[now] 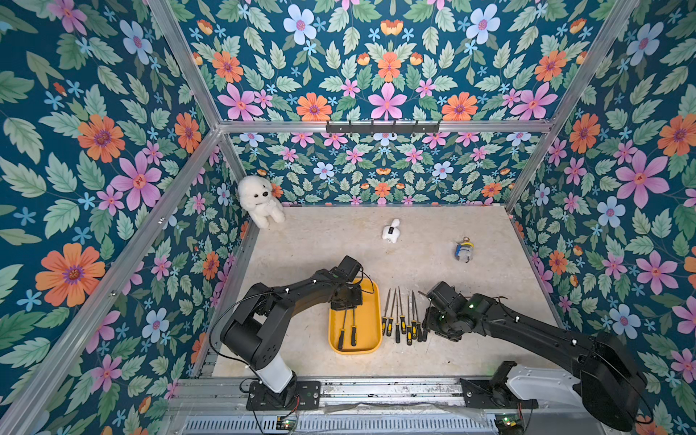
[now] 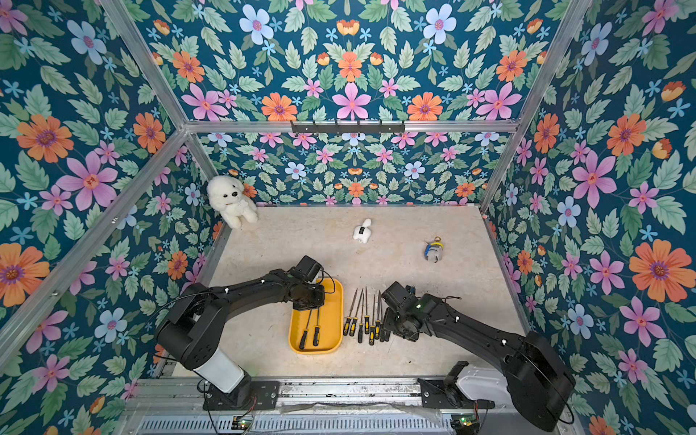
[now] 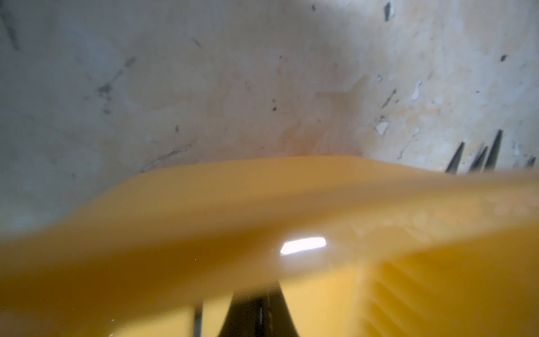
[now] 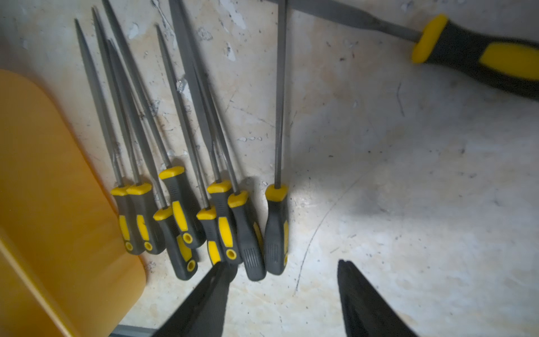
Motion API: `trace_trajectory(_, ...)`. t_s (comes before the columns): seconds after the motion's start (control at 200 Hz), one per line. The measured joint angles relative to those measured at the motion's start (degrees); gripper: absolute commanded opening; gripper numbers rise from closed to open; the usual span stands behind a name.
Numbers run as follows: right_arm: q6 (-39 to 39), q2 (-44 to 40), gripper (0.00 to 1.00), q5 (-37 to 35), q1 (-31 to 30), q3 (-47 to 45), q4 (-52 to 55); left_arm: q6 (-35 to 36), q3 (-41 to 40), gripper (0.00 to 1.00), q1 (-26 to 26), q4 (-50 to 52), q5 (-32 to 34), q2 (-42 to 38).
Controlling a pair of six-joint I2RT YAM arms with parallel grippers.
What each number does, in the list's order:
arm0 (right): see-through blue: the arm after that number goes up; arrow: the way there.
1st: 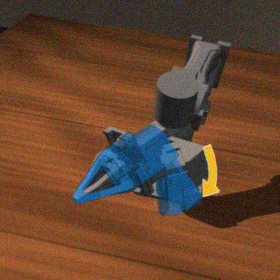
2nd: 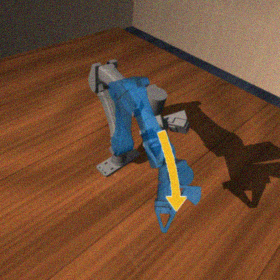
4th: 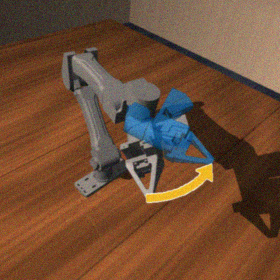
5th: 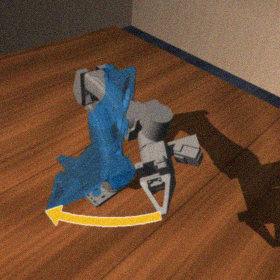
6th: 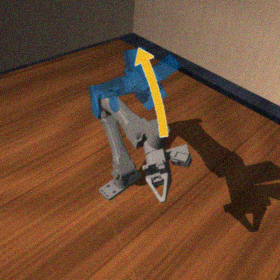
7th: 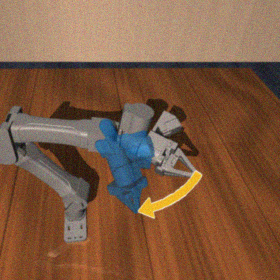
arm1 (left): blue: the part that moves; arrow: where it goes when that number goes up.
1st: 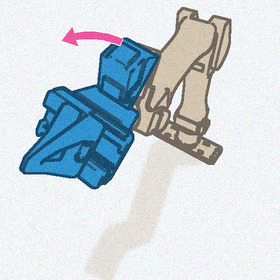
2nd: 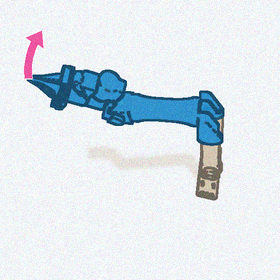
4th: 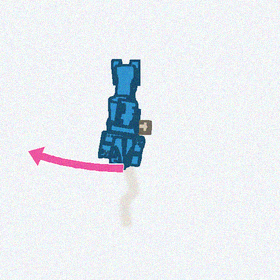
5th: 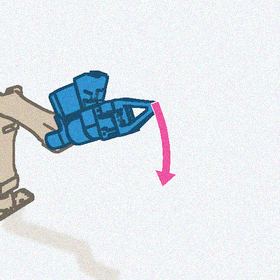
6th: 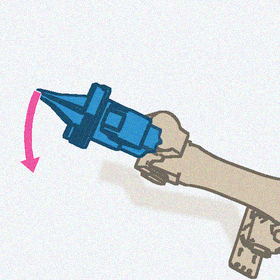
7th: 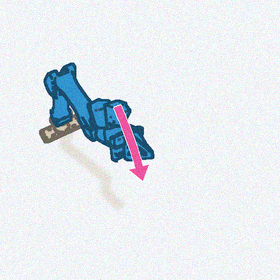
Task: Put the file tool into the storage box
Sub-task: Place the file tool in the storage box, then pick up the file tool from the center of the board.
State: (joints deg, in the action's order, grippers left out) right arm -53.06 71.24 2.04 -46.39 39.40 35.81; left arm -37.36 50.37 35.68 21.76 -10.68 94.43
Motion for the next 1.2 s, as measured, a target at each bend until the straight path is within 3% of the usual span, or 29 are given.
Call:
trace_trajectory(0.17, 0.33, 5.55, 0.47, -1.03, 0.07, 1.62, -0.24, 0.00, -0.52, 0.15, 0.04, -1.44, -0.39, -0.24)
trace_trajectory(0.245, 0.70, 7.89, 0.46, -1.27, 0.07, 2.56, -0.59, -0.24, -0.48, 0.23, 0.04, -1.55, -0.20, -0.44)
trace_trajectory(0.37, 1.70, 10.05, 0.42, -1.75, 0.07, 3.32, -0.96, -0.22, 0.09, 0.29, 0.24, -0.70, 0.26, -1.33)
trace_trajectory(0.7, 3.26, 15.80, 0.22, -2.34, 0.07, 5.20, -1.25, -0.66, 7.15, 0.32, 0.07, 6.10, 0.50, -6.95)
trace_trajectory(0.87, 3.82, 17.44, 0.00, -2.93, 0.04, 6.10, 0.07, -1.27, 13.35, 0.33, 0.04, 9.07, -0.46, -9.77)
trace_trajectory(1.03, 5.11, 15.96, 0.00, -3.54, 0.00, 7.02, 1.27, -1.27, 17.75, 0.34, 0.04, 10.86, -1.86, -11.72)
trace_trajectory(1.2, 7.93, 7.72, 0.00, -3.93, -2.12, 9.60, 2.38, -2.29, 19.19, 0.36, 0.07, 10.88, -4.92, -12.83)
